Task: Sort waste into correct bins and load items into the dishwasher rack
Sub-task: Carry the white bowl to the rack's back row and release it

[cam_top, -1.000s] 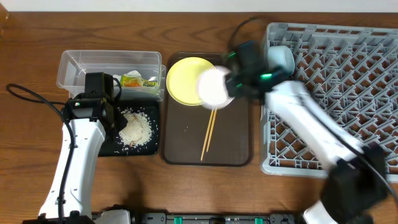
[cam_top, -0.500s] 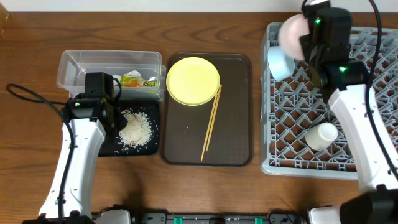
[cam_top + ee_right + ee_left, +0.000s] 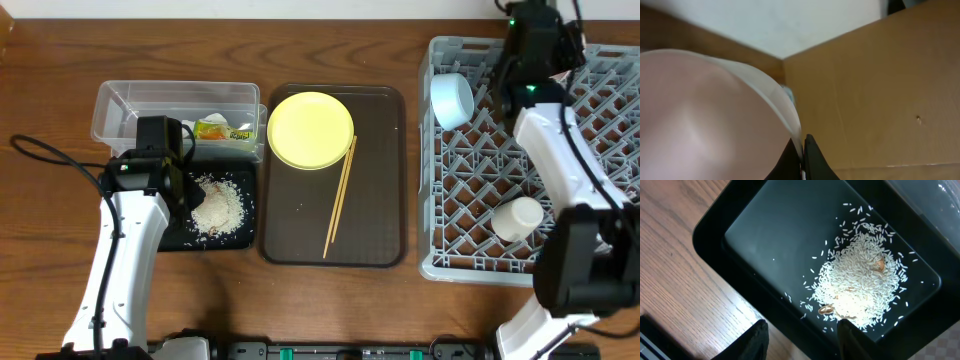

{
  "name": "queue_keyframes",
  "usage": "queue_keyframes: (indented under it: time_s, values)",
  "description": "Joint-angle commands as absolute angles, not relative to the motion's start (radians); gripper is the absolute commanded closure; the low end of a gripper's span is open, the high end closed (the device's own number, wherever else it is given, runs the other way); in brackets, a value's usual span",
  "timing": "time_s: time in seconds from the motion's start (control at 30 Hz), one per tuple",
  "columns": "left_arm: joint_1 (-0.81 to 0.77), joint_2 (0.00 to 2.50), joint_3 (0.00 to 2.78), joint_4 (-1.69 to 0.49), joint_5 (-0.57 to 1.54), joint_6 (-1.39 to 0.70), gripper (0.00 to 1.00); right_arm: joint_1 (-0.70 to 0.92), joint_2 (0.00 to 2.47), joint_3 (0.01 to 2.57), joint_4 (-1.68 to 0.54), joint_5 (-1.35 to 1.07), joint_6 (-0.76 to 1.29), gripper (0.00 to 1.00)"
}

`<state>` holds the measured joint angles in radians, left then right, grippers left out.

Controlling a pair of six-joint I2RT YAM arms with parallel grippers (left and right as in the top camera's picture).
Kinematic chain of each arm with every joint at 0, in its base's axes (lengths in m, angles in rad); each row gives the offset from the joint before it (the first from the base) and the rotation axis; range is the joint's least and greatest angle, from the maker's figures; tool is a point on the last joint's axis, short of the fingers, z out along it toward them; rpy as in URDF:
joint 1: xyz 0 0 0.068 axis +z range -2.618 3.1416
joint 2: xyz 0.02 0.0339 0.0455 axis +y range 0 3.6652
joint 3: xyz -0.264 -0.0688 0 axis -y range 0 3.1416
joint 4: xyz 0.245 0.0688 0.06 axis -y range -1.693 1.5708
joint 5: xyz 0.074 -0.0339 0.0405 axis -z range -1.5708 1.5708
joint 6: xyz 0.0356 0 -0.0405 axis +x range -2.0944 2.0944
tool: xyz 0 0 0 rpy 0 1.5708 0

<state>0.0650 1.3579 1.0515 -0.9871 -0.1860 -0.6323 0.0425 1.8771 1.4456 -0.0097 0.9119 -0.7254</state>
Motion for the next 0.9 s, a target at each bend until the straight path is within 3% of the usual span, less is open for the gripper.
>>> queue_keyframes:
  time_s: [0.0,0.73,0.77,0.87]
  values:
    - [0.07,1.346,1.058,-0.989,-0.187,-0.645,0.53,0.036,1.924,1.455,-0.007,0.984,-0.764,0.99]
    - [0.07,1.346,1.058,-0.986,-0.187,-0.646,0.53,0.083,2.005,1.454,-0.099,0.986,-0.607,0.99]
    - [0.07,1.346,1.058,-0.986,-0.187,-0.646,0.53,0.09,2.005,1.454,-0.112,0.986,-0.576,0.98]
    - [0.07,1.346,1.058,-0.986,-0.183,-0.646,0.53,0.111,2.005,1.454,-0.163,0.986,-0.475,0.82]
